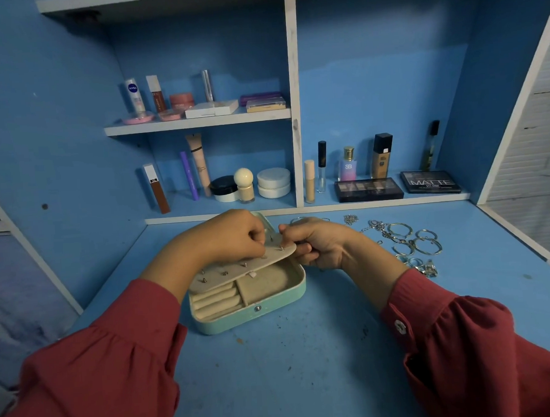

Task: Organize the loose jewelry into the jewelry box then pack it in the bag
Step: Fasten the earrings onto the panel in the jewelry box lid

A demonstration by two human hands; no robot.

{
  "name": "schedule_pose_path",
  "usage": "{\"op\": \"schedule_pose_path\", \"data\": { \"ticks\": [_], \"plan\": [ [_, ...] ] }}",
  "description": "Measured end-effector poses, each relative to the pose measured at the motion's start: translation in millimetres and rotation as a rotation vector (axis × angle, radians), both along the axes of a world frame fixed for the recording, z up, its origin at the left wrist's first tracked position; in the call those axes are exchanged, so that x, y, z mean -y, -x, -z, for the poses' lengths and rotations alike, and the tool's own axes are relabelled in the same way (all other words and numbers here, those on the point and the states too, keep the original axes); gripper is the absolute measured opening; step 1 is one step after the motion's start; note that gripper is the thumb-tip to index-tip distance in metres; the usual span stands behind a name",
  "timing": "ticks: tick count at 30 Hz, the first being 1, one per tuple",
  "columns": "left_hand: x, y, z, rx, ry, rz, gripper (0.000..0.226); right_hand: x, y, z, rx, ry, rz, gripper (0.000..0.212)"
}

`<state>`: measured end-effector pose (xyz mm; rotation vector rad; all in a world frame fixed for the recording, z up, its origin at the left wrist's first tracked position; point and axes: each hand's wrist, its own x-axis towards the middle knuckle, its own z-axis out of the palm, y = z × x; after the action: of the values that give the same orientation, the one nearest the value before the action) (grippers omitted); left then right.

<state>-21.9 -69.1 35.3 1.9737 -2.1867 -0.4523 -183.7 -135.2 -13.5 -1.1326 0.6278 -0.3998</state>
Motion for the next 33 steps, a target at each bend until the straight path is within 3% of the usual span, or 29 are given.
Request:
{"op": "schedule_pose_path", "data": {
  "ticks": [7,14,18,23,25,30,33],
  "plan": [
    [2.2,-4.3,3.8,-0.080,-0.044,-0.024,0.010,1.1,-0.7,0.9,-0.008,0.007,0.003,0.035],
    [-7.8,-18.8,5.0,-0.258,0.077,-0.060,0.006,1.5,-1.5,-2.8,0.010,-0.014,0.004,0.030],
    [-16.7,-35.6,12.9,-0.537,0.281,-0.168,0.006,1.4,-2.0,-7.7,0.012,-0.015,-0.004,0.014],
    [-27.1,-61.5,28.9,-0.849,0.426,-0.310,0.009,8.6,-2.1,-6.4,0.097,-0.113,0.060,0.030],
    [-30.4,-73.8,35.6,-0.922,0.415,-0.355,0.018,9.2,-3.8,-5.2,0.147,-0.112,0.098,0.031],
    [-40.3,-96.5,47.6,-0.976,0.253,-0.338,0.072,9.1,-9.3,1.6,0.162,0.141,0.227,0.017],
    [-47.5,-99.8,47.3,-1.030,0.100,-0.258,0.058,8.4,-11.2,6.1,0.056,0.255,0.304,0.021]
  ]
}}
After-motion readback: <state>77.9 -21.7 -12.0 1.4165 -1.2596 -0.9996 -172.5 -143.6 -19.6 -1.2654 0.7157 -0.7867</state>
